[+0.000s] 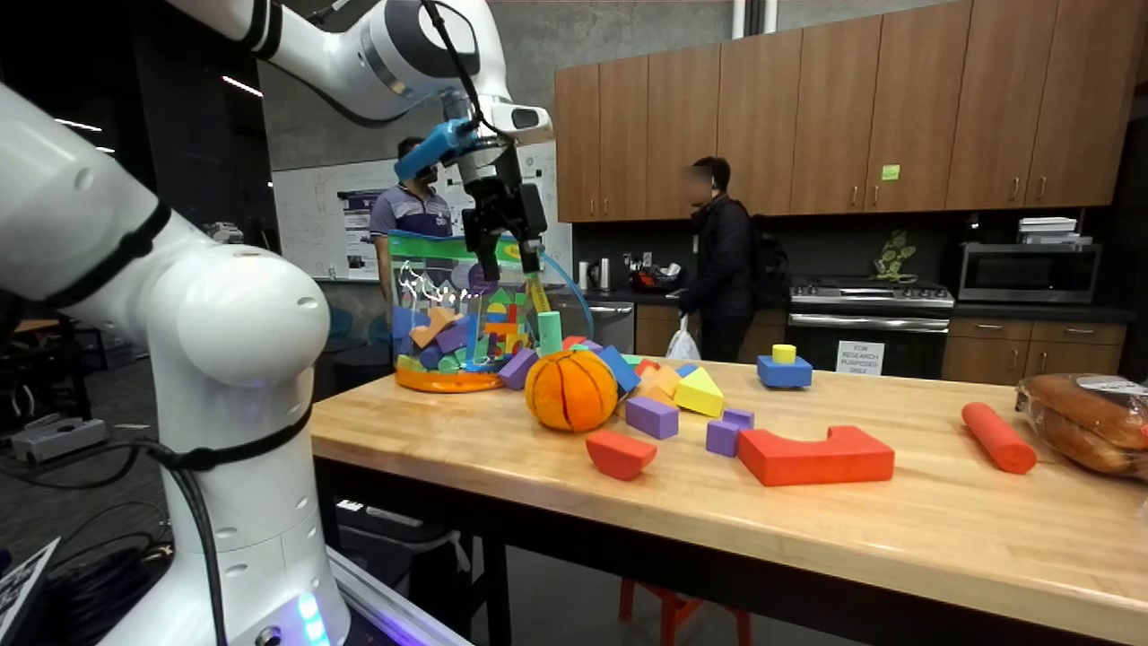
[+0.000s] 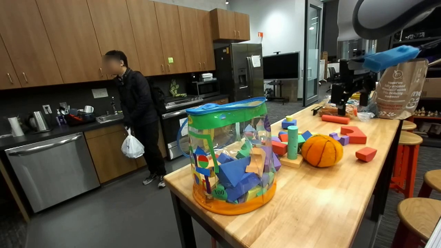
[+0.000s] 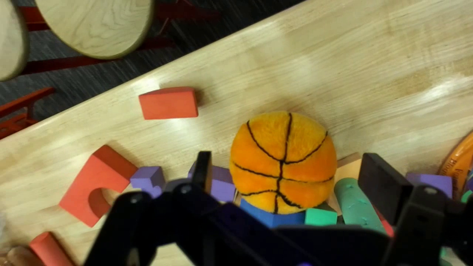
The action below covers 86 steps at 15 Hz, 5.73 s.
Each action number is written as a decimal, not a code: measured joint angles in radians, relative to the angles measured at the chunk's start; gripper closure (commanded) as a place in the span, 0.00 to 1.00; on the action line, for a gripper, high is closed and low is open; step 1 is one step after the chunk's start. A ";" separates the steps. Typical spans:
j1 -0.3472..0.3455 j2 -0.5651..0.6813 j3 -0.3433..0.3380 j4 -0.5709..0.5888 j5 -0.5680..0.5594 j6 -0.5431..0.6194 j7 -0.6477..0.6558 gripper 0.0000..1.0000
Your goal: Remove the blocks from the basket
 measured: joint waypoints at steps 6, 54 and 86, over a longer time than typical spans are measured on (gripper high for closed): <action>0.016 -0.106 0.118 0.096 -0.109 -0.037 0.013 0.00; 0.080 0.664 0.552 0.502 -0.580 0.556 0.371 0.00; 0.400 1.009 0.270 0.689 -0.421 0.239 0.197 0.00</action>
